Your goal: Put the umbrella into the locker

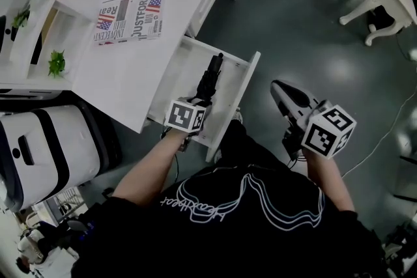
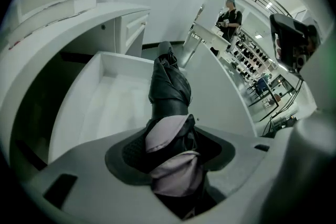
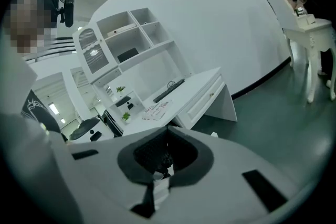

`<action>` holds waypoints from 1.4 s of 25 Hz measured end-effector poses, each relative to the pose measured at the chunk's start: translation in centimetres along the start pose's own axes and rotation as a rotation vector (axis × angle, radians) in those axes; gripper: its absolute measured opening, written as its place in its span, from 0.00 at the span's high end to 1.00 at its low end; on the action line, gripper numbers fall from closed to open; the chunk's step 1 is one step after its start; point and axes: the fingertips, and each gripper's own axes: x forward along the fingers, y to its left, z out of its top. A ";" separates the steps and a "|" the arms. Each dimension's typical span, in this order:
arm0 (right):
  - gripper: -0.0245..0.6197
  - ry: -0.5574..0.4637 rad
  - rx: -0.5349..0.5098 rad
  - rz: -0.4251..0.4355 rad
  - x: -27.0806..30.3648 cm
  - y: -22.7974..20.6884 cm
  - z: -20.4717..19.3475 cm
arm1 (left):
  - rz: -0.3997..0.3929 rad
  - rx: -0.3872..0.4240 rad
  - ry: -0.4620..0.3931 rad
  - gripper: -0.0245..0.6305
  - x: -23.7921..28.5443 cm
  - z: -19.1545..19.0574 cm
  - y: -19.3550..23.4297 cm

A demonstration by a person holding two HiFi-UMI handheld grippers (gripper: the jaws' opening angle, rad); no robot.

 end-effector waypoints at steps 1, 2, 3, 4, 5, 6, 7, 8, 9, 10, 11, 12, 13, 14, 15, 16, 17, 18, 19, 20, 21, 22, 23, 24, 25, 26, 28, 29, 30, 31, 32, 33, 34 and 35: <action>0.96 0.004 0.007 -0.006 -0.1 -0.5 -0.1 | 0.003 0.008 0.008 0.62 0.6 0.0 0.2; 0.96 0.007 0.015 -0.015 -0.2 -1.0 -0.1 | 0.006 0.014 0.018 0.62 1.2 -0.1 0.4; 0.96 0.010 0.023 -0.024 -0.4 -1.6 -0.1 | 0.008 0.017 0.029 0.62 1.8 -0.2 0.5; 0.96 0.013 0.029 -0.034 -0.6 -2.2 0.0 | 0.008 0.018 0.039 0.62 2.3 -0.3 0.6; 0.96 0.015 0.035 -0.044 -0.8 -2.7 0.0 | 0.008 0.019 0.048 0.62 2.7 -0.4 0.8; 0.96 0.015 0.040 -0.053 -1.0 -3.2 0.1 | 0.010 0.021 0.057 0.62 3.1 -0.6 0.9; 0.96 0.015 0.046 -0.061 -1.1 -3.6 0.2 | 0.015 0.023 0.067 0.62 3.5 -0.7 1.0; 0.96 0.013 0.053 -0.068 -1.3 -4.0 0.2 | 0.022 0.026 0.076 0.62 3.8 -0.9 1.2; 0.96 0.011 0.060 -0.074 -1.4 -4.3 0.4 | 0.030 0.027 0.086 0.62 4.1 -1.1 1.5; 0.96 0.008 0.066 -0.080 -1.6 -4.7 0.5 | 0.036 0.028 0.096 0.62 4.4 -1.3 1.7; 0.96 0.008 0.068 -0.086 -1.7 -5.0 0.6 | 0.042 0.030 0.107 0.62 4.7 -1.4 2.0; 0.96 0.013 0.066 -0.093 -1.7 -5.4 0.5 | 0.047 0.035 0.118 0.62 5.0 -1.6 2.3; 0.96 0.021 0.061 -0.101 -1.8 -5.8 0.4 | 0.052 0.042 0.129 0.62 5.4 -1.7 2.5; 0.96 0.031 0.056 -0.108 -1.8 -6.2 0.2 | 0.059 0.053 0.138 0.62 5.8 -1.8 2.8; 0.96 0.039 0.056 -0.115 -1.8 -6.5 0.0 | 0.066 0.067 0.145 0.62 6.1 -1.9 3.0; 0.96 0.044 0.059 -0.120 -1.8 -6.8 -0.2 | 0.072 0.079 0.149 0.62 6.5 -2.0 3.3; 0.96 0.047 0.065 -0.123 -1.7 -7.0 -0.4 | 0.074 0.086 0.153 0.62 6.8 -2.1 3.5; 0.96 0.049 0.071 -0.124 -1.6 -7.1 -0.5 | 0.072 0.087 0.156 0.62 7.1 -2.3 3.6; 0.96 0.051 0.076 -0.124 -1.5 -7.2 -0.6 | 0.068 0.084 0.158 0.62 7.4 -2.5 3.7; 0.96 0.055 0.079 -0.122 -1.4 -7.2 -0.7 | 0.066 0.082 0.158 0.62 7.6 -2.6 3.8; 0.96 0.060 0.081 -0.119 -1.2 -7.2 -0.9 | 0.066 0.083 0.157 0.62 7.8 -2.7 3.9; 0.96 0.066 0.083 -0.117 -1.1 -7.2 -1.1 | 0.066 0.084 0.156 0.61 8.0 -2.7 3.9; 0.96 0.074 0.084 -0.116 -1.1 -7.2 -1.3 | 0.065 0.083 0.159 0.61 8.2 -2.8 3.9; 0.96 0.081 0.085 -0.114 -1.0 -7.2 -1.5 | 0.066 0.078 0.166 0.61 8.5 -3.1 4.0; 0.96 0.088 0.086 -0.112 -0.9 -7.2 -1.7 | 0.070 0.074 0.175 0.61 8.6 -3.3 4.1; 0.96 0.093 0.087 -0.110 -0.8 -7.2 -1.9 | 0.073 0.075 0.177 0.61 8.7 -3.4 4.2; 0.96 0.102 0.088 -0.108 -0.7 -7.0 -2.2 | 0.075 0.084 0.168 0.60 8.8 -3.4 4.3; 0.96 0.108 0.087 -0.107 -0.7 -6.9 -2.3 | 0.074 0.087 0.163 0.60 8.8 -3.4 4.4; 0.96 0.113 0.085 -0.106 -0.6 -6.8 -2.4 | 0.070 0.087 0.158 0.60 8.8 -3.3 4.5; 0.96 0.118 0.083 -0.104 -0.6 -6.7 -2.5 | 0.057 0.081 0.152 0.59 8.8 -3.3 4.4; 0.96 0.121 0.081 -0.102 -0.5 -6.6 -2.5 | 0.040 0.074 0.142 0.59 8.9 -3.3 4.2; 0.96 0.121 0.079 -0.099 -0.5 -6.4 -2.5 | 0.025 0.070 0.126 0.58 8.9 -3.2 4.1; 0.96 0.118 0.076 -0.092 -0.3 -6.1 -2.5 | 0.019 0.077 0.104 0.56 8.8 -3.0 4.0; 0.96 0.113 0.073 -0.081 -0.2 -5.8 -2.4 | 0.026 0.095 0.081 0.53 8.6 -2.8 4.0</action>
